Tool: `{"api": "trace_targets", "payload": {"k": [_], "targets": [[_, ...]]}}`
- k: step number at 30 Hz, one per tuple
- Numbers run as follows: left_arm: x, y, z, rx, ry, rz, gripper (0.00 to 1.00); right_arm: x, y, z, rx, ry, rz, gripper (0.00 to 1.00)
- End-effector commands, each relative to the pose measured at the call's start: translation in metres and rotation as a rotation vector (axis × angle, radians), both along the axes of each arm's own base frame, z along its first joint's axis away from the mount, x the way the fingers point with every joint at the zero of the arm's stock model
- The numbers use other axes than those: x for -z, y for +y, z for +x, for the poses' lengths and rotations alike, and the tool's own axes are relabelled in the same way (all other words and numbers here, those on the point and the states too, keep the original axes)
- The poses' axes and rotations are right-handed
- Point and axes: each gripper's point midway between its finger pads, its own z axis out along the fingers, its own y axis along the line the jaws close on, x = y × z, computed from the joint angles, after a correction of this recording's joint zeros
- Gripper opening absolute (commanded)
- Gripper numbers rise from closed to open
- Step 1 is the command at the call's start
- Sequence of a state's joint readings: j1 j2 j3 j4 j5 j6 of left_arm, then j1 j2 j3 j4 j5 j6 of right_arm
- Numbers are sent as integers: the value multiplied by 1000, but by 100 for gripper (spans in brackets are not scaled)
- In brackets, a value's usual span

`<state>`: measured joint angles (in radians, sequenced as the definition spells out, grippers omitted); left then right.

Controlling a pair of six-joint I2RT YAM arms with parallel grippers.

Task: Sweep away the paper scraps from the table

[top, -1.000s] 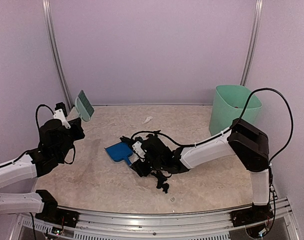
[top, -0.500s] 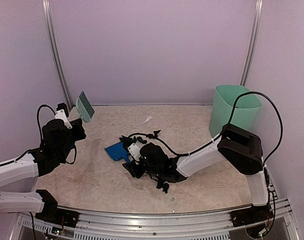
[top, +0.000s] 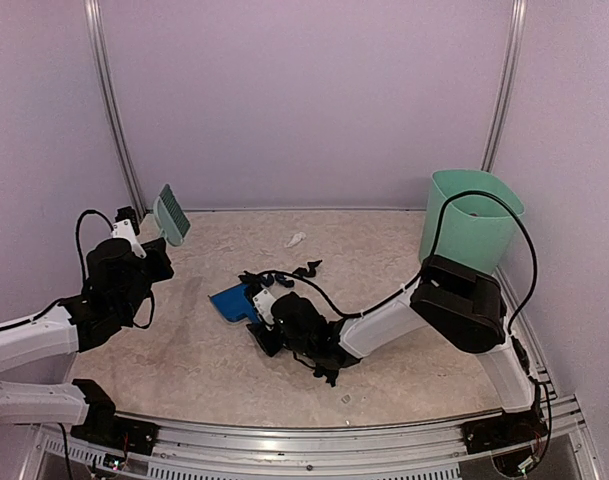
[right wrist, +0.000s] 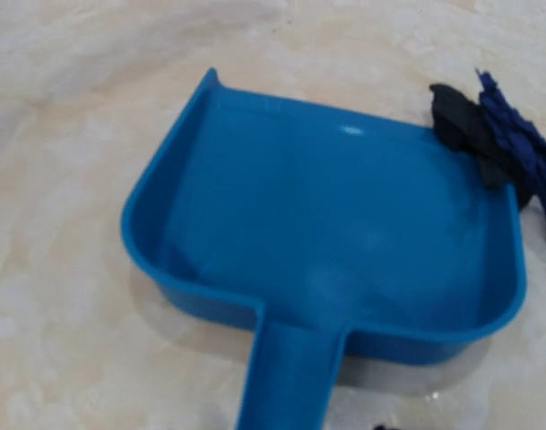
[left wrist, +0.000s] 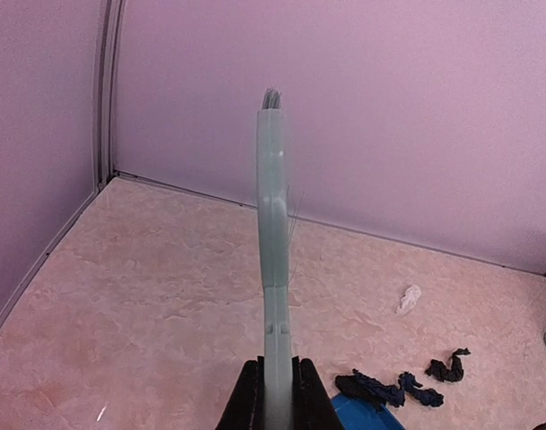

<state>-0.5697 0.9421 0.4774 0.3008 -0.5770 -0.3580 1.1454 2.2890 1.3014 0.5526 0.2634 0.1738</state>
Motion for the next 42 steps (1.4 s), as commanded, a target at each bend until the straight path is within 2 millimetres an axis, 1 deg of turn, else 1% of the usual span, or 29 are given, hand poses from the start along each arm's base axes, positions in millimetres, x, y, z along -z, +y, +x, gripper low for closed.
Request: {"api": "trace_targets", "payload": {"k": [1,3,6,9,12,15,18,21,25,28,35,40,42], "targets": [[-14,1,3,-8,-45,-20,0,-4,8,2,20,-5,38,47],[-12,1,2,-6,-43,-20,0,-2,10,4,25,-2,39,46],[-12,2,2,-13,-43,-17,0,0,11,8,50,-2,44,40],[-14,2,2,-12,-46,-19,0,-2,12,11,67,-6,47,32],[-13,3,1,-13,-46,-19,0,-6,11,11,71,-6,50,21],[-14,4,2,-16,-46,-17,0,-15,11,8,51,-6,57,10],[-14,4,2,-19,-47,-15,0,-28,14,0,4,-1,61,4],[-14,4,1,-18,-47,-15,0,-44,13,-9,-29,1,48,2],[-14,5,1,-19,-46,-15,0,-56,0,-16,-26,28,-1,1],[-14,5,1,-19,-44,-14,0,-60,-14,-20,-19,55,-72,0],[-14,5,1,-17,-45,-14,0,-75,-43,-39,-86,86,-239,0],[-14,4,1,-14,-43,-14,0,-89,-69,-42,-110,94,-295,0],[-14,3,1,-11,-40,-13,0,-91,-83,-38,-90,93,-312,0]]}}
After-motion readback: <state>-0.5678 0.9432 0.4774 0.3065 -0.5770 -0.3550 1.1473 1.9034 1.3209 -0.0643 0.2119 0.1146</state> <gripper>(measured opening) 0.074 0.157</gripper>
